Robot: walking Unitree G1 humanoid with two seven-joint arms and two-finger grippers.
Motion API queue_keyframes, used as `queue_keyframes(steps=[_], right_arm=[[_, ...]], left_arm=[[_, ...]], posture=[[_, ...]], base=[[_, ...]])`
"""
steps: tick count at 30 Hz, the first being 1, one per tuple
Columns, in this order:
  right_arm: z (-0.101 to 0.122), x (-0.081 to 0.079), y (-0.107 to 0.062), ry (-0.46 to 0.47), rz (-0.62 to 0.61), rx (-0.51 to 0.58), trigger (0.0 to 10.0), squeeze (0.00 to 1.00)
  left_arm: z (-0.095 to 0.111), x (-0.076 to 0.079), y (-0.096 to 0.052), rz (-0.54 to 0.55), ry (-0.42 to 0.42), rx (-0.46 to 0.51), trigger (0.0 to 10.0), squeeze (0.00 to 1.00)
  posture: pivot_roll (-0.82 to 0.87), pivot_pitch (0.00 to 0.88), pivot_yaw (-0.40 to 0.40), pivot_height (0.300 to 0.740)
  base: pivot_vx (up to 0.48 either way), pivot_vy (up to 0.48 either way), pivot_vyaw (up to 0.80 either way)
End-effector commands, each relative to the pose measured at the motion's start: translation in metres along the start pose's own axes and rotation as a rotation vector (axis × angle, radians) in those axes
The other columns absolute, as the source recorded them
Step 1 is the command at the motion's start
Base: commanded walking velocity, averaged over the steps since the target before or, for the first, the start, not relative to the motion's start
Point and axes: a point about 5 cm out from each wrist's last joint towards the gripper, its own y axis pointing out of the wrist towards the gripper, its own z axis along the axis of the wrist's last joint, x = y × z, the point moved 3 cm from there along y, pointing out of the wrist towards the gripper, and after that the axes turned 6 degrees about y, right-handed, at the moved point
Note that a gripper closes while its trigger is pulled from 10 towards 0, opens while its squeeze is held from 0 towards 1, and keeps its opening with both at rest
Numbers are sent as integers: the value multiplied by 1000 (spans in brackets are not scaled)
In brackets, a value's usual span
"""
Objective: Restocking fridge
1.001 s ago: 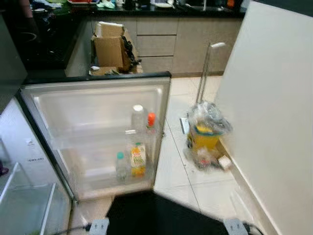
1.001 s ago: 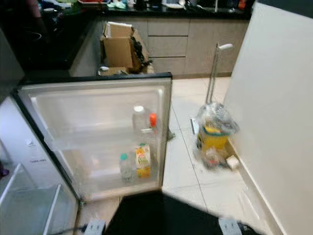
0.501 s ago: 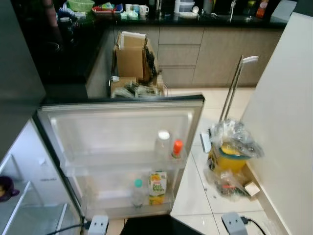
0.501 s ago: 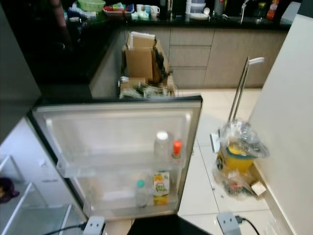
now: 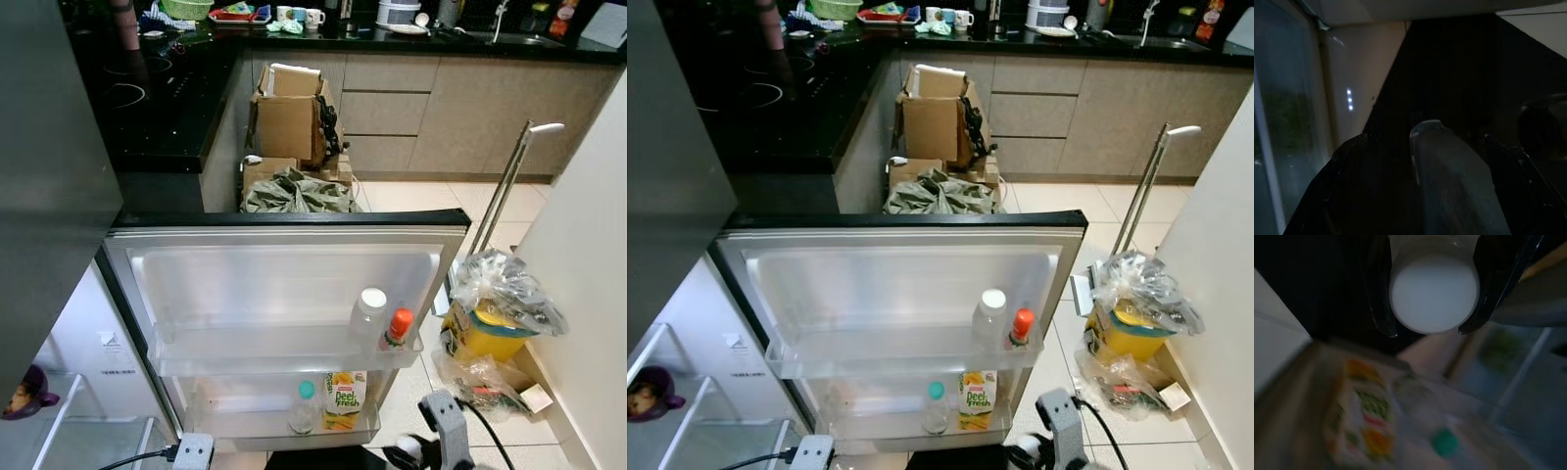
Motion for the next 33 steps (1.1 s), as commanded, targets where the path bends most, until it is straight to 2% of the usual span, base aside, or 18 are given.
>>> queue_keyframes(steps=[1,7,8,9,13,16,19,20,23,27,28,29,30,31,33], right_arm=[[10,-2,-4,-36,89,-5,10000,0],[22,-20,-4,-126,312,-32,10000,0],[24,-28,-3,-157,374,-45,10000,0],[24,-28,-3,-157,374,-45,10000,0],[37,-61,-3,-279,610,-78,10000,0],[41,-68,-2,-303,642,-76,10000,0],[60,-92,-3,-389,750,-54,10000,0],[60,-92,-3,-389,750,-54,10000,0],[79,-107,-2,-457,793,-5,10000,0],[96,-118,-2,-507,797,50,10000,0],[112,-124,1,-544,783,109,10000,0],[112,-124,1,-544,783,109,10000,0],[124,-130,3,-568,774,153,10000,0],[143,-142,5,-624,769,219,10000,0],[148,-144,6,-640,762,230,10000,0]], left_arm=[[-5,4,0,-9,-16,-17,10000,0],[-5,2,0,-4,-17,-14,10000,0],[-5,2,0,-4,-15,-14,10000,0],[-5,2,0,-4,-15,-14,10000,0],[-4,1,0,-4,-12,-10,10000,0],[-3,1,0,-4,-12,-9,10000,0],[-2,1,0,-2,-17,-3,10000,0],[-2,1,0,-2,-17,-3,10000,0],[-3,0,-1,-1,-24,0,10000,0],[-3,0,-1,-1,-29,1,10000,0],[-3,1,0,-2,-32,2,10000,0],[-3,1,0,-2,-32,2,10000,0],[-3,2,0,-4,-35,3,10000,0],[-3,4,0,-7,-40,5,10000,0],[-3,4,0,-8,-41,6,10000,0]], posture=[[-130,0,-36,740],[-132,0,-35,740],[-135,0,-34,740],[-135,0,-34,740],[-134,0,-33,740],[-132,0,-33,740],[-130,0,-33,740],[-130,0,-33,740],[-129,0,-35,740],[-128,0,-37,740],[-130,0,-40,740],[-130,0,-40,740],[-130,0,-40,740],[-129,0,-44,740],[-129,0,-46,740]], base=[[0,0,0],[0,0,0],[0,0,0],[0,0,0],[0,0,0],[0,0,0],[0,0,0],[0,0,0],[0,0,0],[0,0,0],[0,0,0],[0,0,0],[0,0,0],[0,0,0],[0,0,0]])
